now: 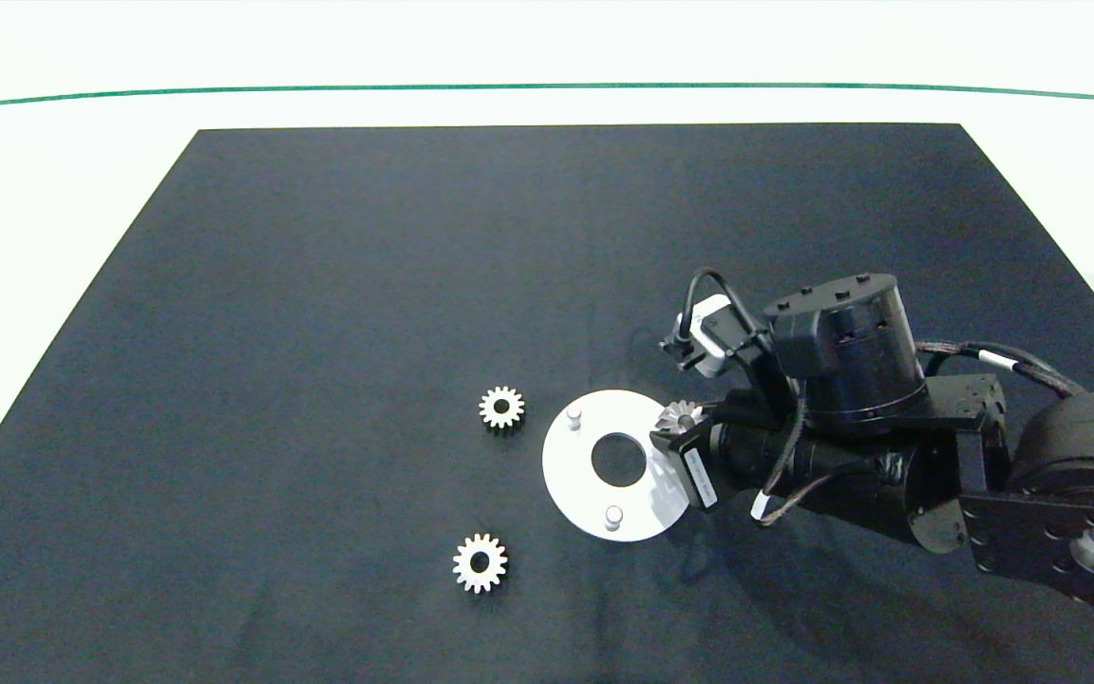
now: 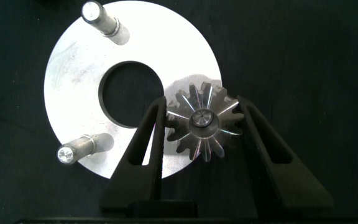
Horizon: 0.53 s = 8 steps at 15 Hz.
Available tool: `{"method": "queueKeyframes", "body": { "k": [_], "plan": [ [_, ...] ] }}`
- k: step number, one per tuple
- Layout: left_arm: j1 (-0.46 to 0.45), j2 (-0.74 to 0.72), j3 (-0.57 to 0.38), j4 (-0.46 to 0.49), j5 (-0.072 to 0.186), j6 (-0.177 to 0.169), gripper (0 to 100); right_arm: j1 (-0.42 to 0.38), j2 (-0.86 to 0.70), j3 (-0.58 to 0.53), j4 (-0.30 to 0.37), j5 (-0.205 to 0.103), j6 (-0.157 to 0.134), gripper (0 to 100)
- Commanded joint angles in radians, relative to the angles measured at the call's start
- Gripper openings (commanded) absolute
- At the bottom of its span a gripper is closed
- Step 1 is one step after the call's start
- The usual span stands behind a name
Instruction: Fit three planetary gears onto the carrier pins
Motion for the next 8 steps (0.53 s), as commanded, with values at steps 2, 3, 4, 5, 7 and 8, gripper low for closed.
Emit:
{"method": "queueKeyframes", "body": {
  "k": [2, 3, 4, 5, 7, 8],
  "plan": [
    [0.0, 0.001, 0.0, 0.003, 0.0, 0.0, 100, 0.0, 0.006, 0.002, -0.002, -0.001, 0.001, 22],
    [0.0, 0.001, -0.001, 0.003, 0.0, 0.0, 100, 0.0, 0.006, 0.002, -0.002, -0.001, 0.003, 100],
    [-0.002, 0.001, -0.001, 0.003, 0.0, 0.0, 100, 0.0, 0.004, 0.002, -0.002, -0.001, 0.001, 100],
    [-0.002, 0.002, -0.003, 0.003, 0.0, 0.0, 100, 0.0, 0.004, 0.002, -0.002, -0.001, 0.001, 100],
    [-0.002, 0.002, -0.003, 0.002, 0.0, 0.0, 100, 0.0, 0.004, 0.001, -0.004, -0.003, 0.001, 100],
    [-0.002, 0.002, -0.003, 0.003, 0.0, 0.0, 100, 0.0, 0.003, 0.001, -0.004, -0.003, 0.001, 100]
  ]
}}
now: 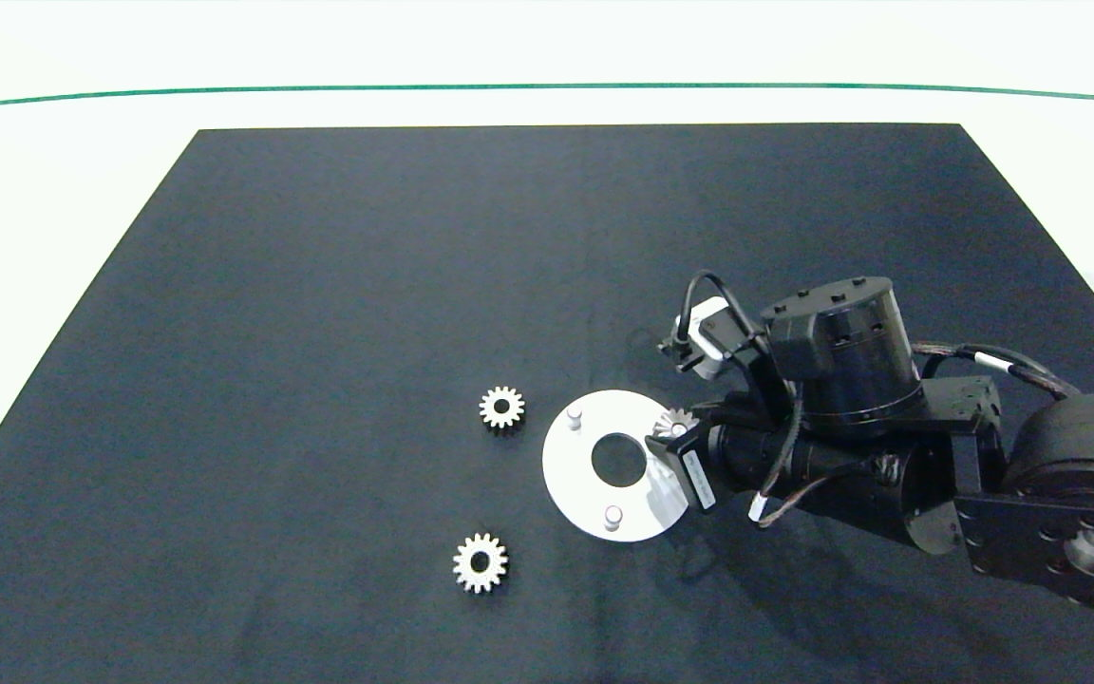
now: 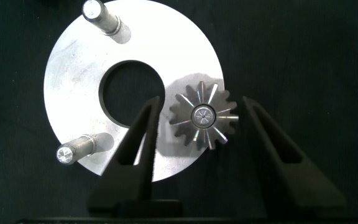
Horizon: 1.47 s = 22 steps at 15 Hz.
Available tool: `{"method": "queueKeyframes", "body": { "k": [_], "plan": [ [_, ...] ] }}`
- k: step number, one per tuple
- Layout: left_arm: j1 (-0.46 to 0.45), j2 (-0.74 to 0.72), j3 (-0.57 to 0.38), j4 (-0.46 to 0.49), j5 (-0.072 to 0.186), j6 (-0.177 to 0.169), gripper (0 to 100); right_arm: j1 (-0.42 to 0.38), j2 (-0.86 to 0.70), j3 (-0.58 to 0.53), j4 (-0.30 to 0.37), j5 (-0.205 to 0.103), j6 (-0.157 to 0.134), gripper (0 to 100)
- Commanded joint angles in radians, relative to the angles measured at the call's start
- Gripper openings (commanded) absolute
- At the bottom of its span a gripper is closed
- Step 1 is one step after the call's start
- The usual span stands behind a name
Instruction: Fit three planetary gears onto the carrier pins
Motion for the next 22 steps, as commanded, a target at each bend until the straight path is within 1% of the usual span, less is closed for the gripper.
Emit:
{"method": "queueKeyframes", "body": {
  "k": [1, 2, 3, 4, 5, 6, 7, 8, 10, 11, 12, 13, 14, 15, 17, 18, 20, 21, 22],
  "plan": [
    [0.0, 0.002, -0.001, 0.002, 0.0, 0.001, 100, 0.0, -0.003, 0.0, -0.001, -0.001, 0.001, 100],
    [0.0, 0.002, 0.001, 0.002, 0.0, 0.001, 100, 0.0, -0.021, 0.011, -0.004, -0.004, 0.001, 100],
    [-0.005, 0.0, 0.001, 0.002, 0.0, 0.001, 100, 0.011, -0.089, 0.055, -0.009, -0.063, 0.004, 100],
    [-0.017, -0.001, 0.007, 0.002, 0.0, 0.001, 100, 0.029, -0.183, 0.1, -0.007, -0.158, 0.001, 100],
    [-0.037, -0.004, 0.016, 0.002, 0.001, 0.001, 100, 0.071, -0.287, 0.16, -0.007, -0.227, -0.001, 100],
    [-0.048, -0.004, 0.026, 0.002, 0.001, 0.007, 100, 0.098, -0.416, 0.229, 0.003, -0.251, -0.001, 100],
    [-0.051, 0.003, 0.033, 0.002, 0.001, 0.03, 100, 0.106, -0.541, 0.302, 0.014, -0.253, -0.003, 100],
    [-0.051, 0.011, 0.049, 0.001, 0.001, 0.061, 100, 0.092, -0.663, 0.364, 0.032, -0.253, -0.006, 100],
    [-0.049, 0.059, 0.122, -0.018, 0.006, 0.119, 100, 0.031, -0.864, 0.42, 0.082, -0.253, -0.004, 100],
    [-0.048, 0.08, 0.157, -0.058, -0.002, 0.165, 100, 0.012, -0.954, 0.436, 0.106, -0.253, -0.004, 100],
    [-0.049, 0.102, 0.184, -0.085, -0.002, 0.211, 100, -0.006, -1.015, 0.448, 0.118, -0.253, -0.004, 100],
    [-0.049, 0.145, 0.21, -0.124, -0.003, 0.243, 100, -0.04, -1.081, 0.459, 0.123, -0.251, -0.015, 100],
    [-0.054, 0.191, 0.226, -0.162, -0.005, 0.245, 100, -0.08, -1.144, 0.46, 0.123, -0.25, -0.046, 100],
    [-0.077, 0.243, 0.243, -0.211, -0.011, 0.243, 100, -0.119, -1.193, 0.459, 0.123, -0.25, -0.059, 100],
    [-0.147, 0.355, 0.311, -0.387, -0.009, 0.245, 100, -0.184, -1.275, 0.46, 0.126, -0.248, -0.072, 100],
    [-0.175, 0.419, 0.334, -0.463, -0.009, 0.245, 100, -0.207, -1.307, 0.468, 0.131, -0.248, -0.072, 100],
    [-0.238, 0.56, 0.357, -0.582, -0.008, 0.24, 100, -0.271, -1.384, 0.468, 0.174, -0.247, -0.073, 100],
    [-0.261, 0.606, 0.368, -0.63, -0.008, 0.238, 100, -0.299, -1.405, 0.466, 0.178, -0.247, -0.075, 100],
    [-0.315, 0.712, 0.395, -0.762, -0.006, 0.237, 100, -0.346, -1.44, 0.465, 0.178, -0.244, -0.082, 100]
  ]
}}
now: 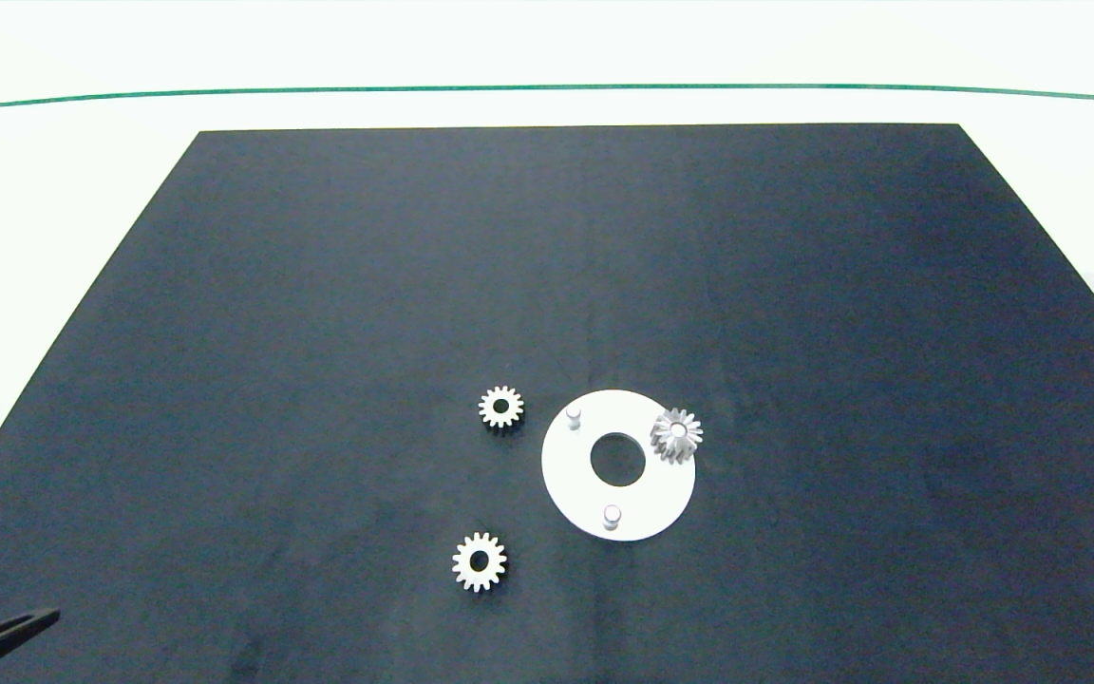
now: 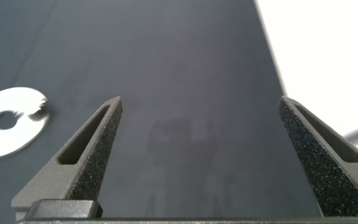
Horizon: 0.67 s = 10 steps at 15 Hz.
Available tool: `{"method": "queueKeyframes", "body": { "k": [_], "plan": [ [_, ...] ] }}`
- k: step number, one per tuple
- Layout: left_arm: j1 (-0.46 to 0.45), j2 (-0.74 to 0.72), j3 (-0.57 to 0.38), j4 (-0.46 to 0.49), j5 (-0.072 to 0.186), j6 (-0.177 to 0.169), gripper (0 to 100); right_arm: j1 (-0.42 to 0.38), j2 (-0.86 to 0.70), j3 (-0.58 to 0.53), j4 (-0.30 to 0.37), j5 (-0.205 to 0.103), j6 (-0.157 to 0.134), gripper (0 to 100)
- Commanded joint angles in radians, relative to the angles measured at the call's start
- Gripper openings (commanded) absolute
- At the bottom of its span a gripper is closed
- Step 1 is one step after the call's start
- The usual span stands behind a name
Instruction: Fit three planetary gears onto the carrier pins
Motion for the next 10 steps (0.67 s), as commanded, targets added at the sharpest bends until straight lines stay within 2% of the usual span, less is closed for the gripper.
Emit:
{"method": "queueKeyframes", "body": {
  "k": [1, 3, 4, 7, 10],
  "plan": [
    [-0.145, 0.334, 0.088, -0.303, 0.001, -0.005, 100, -0.11, -0.143, 0.001, 0.015, -0.001, -0.009, 100],
    [-0.183, 0.469, 0.108, -0.515, 0.003, -0.002, 100, -0.147, -0.17, 0.001, 0.028, 0.001, -0.011, 100],
    [-0.211, 0.506, 0.109, -0.572, 0.004, -0.001, 100, -0.158, -0.172, 0.001, 0.033, 0.002, -0.009, 100],
    [-0.263, 0.553, 0.109, -0.585, 0.006, -0.005, 100, -0.167, -0.186, 0.004, 0.042, 0.002, -0.009, 100],
    [-0.358, 0.612, 0.097, -0.598, 0.006, -0.001, 100, -0.184, -0.19, 0.004, 0.07, 0.007, -0.009, 100]
  ]
}}
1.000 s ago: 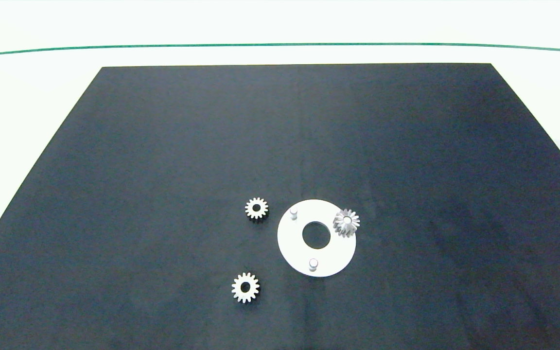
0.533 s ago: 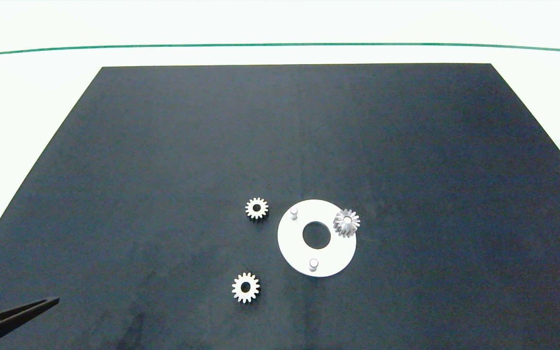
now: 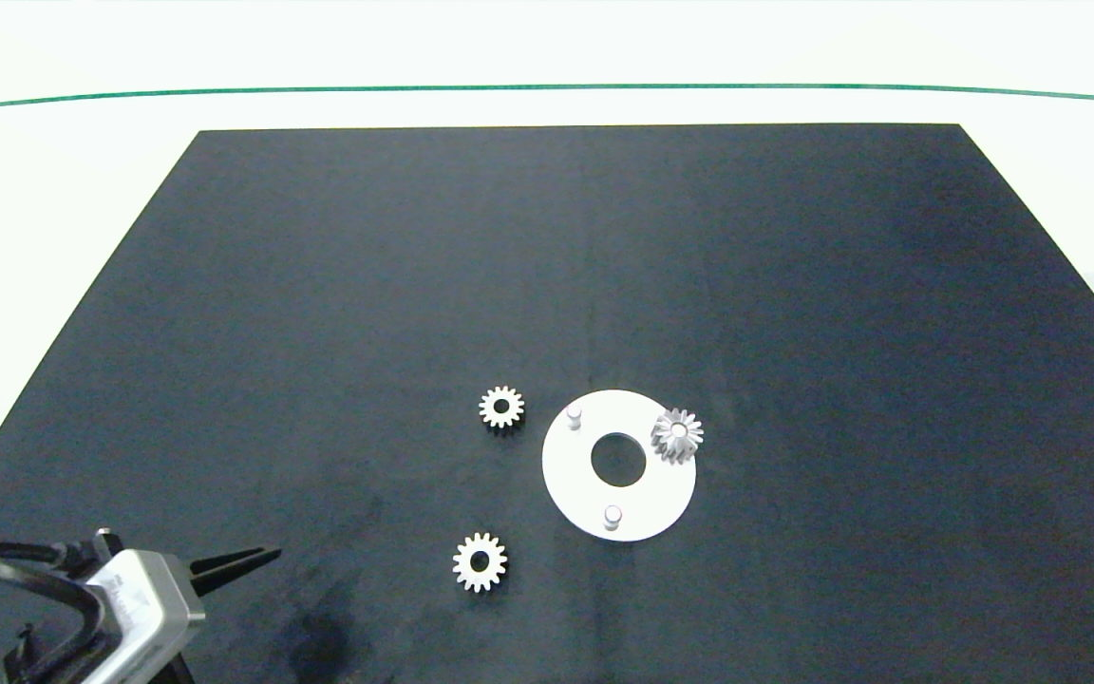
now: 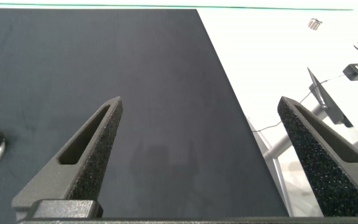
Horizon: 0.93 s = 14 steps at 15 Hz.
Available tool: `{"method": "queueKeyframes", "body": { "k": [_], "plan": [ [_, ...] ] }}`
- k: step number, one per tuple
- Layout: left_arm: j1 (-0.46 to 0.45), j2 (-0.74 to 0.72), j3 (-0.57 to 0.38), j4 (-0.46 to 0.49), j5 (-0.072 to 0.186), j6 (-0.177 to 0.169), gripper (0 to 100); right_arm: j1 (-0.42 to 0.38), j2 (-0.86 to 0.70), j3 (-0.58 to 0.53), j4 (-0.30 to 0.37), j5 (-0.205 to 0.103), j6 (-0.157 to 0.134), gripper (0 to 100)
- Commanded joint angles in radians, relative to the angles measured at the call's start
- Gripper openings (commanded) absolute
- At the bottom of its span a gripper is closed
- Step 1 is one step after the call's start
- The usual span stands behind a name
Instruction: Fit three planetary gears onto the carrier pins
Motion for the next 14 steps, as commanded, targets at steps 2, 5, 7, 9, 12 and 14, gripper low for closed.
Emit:
{"method": "queueKeyframes", "body": {
  "k": [2, 5, 7, 9, 12, 14],
  "plan": [
    [-0.104, 0.144, -0.035, -0.082, 0.033, 0.008, 100, -0.008, -0.003, 0.001, 0.001, -0.003, -0.003, 100],
    [-0.178, 0.265, -0.05, -0.208, 0.12, 0.009, 100, -0.008, -0.005, 0.001, 0.001, -0.003, -0.003, 100],
    [-0.226, 0.391, -0.047, -0.356, 0.197, 0.008, 100, -0.008, -0.008, 0.001, 0.001, -0.002, -0.003, 100],
    [-0.252, 0.463, -0.044, -0.439, 0.206, 0.006, 100, -0.008, -0.012, 0.001, 0.001, 0.007, -0.004, 100],
    [-0.278, 0.515, -0.048, -0.479, 0.22, 0.002, 100, -0.006, -0.012, 0.002, 0.018, 0.013, -0.004, 100],
    [-0.278, 0.534, -0.053, -0.502, 0.222, 0.002, 100, -0.006, -0.014, 0.002, 0.023, 0.015, -0.004, 100]
  ]
}}
